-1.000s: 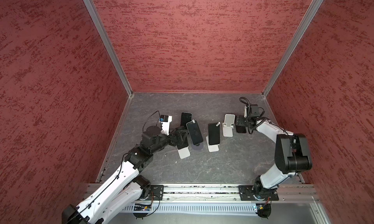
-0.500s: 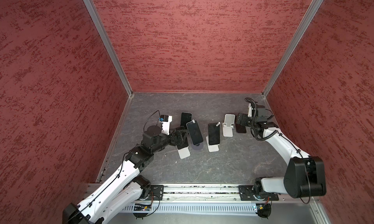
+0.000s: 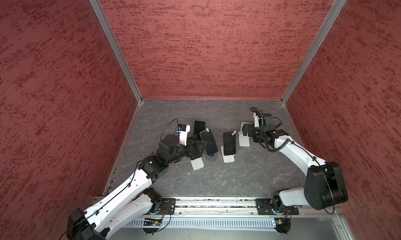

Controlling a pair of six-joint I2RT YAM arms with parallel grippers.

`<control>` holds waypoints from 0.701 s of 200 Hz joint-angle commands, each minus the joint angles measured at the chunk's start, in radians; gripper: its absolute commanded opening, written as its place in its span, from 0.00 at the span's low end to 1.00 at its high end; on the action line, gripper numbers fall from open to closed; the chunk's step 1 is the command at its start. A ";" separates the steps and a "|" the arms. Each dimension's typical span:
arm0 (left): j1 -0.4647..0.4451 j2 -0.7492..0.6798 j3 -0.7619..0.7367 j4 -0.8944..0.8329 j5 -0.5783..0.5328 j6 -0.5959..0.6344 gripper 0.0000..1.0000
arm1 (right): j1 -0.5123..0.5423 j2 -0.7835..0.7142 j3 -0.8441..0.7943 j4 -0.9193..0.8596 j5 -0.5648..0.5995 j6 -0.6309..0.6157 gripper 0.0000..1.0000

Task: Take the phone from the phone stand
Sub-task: 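Move the right gripper onto the empty white stand and grasp it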

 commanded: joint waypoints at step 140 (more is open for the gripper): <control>-0.024 0.004 0.003 0.085 -0.110 0.127 0.99 | 0.026 0.225 0.182 0.056 0.093 0.021 0.94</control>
